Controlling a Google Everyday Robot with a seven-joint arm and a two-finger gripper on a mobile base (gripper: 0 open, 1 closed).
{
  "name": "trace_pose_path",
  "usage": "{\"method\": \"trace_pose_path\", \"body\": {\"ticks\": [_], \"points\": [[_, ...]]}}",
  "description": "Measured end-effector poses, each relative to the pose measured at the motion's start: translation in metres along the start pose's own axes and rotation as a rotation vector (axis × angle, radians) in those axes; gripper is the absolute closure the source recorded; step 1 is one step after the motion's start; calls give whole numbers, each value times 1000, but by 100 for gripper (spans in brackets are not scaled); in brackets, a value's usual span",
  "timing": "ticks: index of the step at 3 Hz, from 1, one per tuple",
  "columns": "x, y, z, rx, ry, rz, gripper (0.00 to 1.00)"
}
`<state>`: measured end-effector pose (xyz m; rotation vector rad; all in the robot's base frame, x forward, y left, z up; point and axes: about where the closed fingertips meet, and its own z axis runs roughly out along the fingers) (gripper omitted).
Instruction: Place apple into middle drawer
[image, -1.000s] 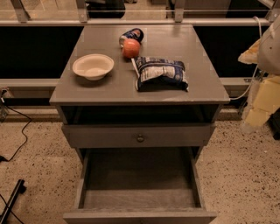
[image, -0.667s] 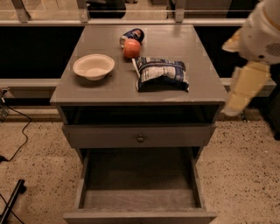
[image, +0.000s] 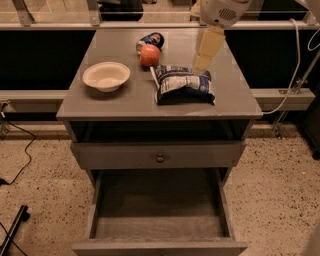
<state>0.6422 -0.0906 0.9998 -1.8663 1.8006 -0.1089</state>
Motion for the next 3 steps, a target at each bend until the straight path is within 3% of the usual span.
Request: {"method": "trace_pose_path", "body": {"ticks": [2,3], "points": [[-55,-83,93,9,-102,48,0],[-63,-107,133,22,-106,124,0]]}}
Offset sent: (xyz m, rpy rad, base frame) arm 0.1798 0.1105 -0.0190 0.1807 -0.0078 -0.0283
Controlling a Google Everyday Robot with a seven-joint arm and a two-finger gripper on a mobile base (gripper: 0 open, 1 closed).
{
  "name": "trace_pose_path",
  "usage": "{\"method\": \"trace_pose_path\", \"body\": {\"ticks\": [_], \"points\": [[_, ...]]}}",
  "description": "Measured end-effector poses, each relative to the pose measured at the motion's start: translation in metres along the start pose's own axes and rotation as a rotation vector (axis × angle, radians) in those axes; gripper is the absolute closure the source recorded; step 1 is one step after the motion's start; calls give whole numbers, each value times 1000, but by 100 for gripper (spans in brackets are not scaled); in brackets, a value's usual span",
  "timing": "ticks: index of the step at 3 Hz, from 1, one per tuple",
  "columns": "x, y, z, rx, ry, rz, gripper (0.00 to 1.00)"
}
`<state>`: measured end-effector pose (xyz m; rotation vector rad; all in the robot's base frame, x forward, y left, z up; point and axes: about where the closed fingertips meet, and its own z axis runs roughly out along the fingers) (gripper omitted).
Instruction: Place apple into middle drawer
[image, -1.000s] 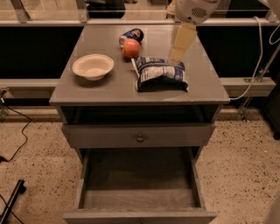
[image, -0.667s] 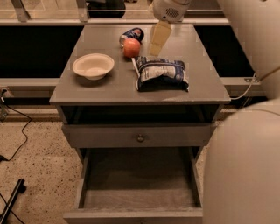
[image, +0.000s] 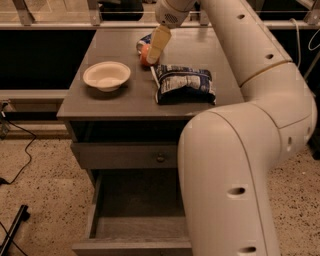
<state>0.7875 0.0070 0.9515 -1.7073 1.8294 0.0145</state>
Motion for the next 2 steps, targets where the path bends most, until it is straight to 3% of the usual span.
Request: {"method": "trace_pose_path", "body": {"ticks": [2], "points": [[9,-18,42,21,27,90,0]]}}
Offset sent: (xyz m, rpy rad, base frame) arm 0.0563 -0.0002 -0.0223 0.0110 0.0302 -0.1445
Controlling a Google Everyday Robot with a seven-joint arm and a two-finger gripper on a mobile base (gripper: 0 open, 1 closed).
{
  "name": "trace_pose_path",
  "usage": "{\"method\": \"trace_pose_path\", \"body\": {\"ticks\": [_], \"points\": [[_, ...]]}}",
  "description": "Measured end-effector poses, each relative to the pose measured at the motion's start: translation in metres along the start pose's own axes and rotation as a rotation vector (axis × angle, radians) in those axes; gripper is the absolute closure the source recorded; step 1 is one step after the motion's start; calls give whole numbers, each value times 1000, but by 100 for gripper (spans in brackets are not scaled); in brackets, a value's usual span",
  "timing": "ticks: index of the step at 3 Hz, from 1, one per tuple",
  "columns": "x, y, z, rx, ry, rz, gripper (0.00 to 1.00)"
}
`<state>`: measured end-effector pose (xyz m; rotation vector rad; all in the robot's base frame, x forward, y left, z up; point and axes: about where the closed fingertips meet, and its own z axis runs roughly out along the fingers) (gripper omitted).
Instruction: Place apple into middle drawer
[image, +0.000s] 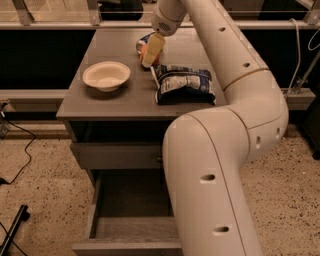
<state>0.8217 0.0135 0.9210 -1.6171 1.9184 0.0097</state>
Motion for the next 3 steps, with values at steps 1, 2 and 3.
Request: {"method": "trace_pose_path", "body": {"ticks": [1,2,3], "points": [[2,-4,17,0,-13,2,0],[4,-5,33,-5,-26,-2,6],[12,-5,60,-21,-13,14,16]]}}
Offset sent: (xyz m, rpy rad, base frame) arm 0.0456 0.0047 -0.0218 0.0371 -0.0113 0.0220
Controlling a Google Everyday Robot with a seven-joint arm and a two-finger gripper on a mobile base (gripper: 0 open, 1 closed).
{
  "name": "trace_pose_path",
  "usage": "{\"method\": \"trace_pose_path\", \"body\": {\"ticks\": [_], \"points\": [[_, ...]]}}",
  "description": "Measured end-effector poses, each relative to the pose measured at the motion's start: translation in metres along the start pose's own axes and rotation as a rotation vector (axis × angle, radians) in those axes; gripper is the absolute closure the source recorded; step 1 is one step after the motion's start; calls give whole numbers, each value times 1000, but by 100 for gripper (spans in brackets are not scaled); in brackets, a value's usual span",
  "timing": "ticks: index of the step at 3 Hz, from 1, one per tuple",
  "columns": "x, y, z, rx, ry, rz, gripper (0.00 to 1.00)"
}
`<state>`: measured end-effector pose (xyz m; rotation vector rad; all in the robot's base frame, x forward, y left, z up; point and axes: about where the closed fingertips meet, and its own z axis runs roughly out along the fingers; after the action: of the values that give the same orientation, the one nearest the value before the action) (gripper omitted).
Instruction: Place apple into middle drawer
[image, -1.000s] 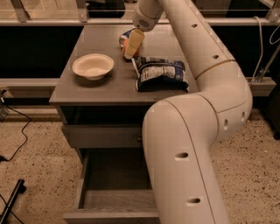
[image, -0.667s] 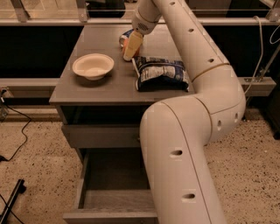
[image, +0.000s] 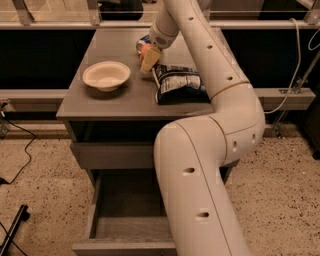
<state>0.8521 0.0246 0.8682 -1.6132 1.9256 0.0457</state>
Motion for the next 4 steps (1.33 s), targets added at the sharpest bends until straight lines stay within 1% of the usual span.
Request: {"method": "trace_pose_path", "body": {"ticks": [1,2,3,4], "points": [[1,0,5,-4,0,2,17],[-2,2,6,-12,-22,-3,43],[-3,4,7,-21,-30,-8,67],[-3,5,-7,-28,-42,-19,90]]}}
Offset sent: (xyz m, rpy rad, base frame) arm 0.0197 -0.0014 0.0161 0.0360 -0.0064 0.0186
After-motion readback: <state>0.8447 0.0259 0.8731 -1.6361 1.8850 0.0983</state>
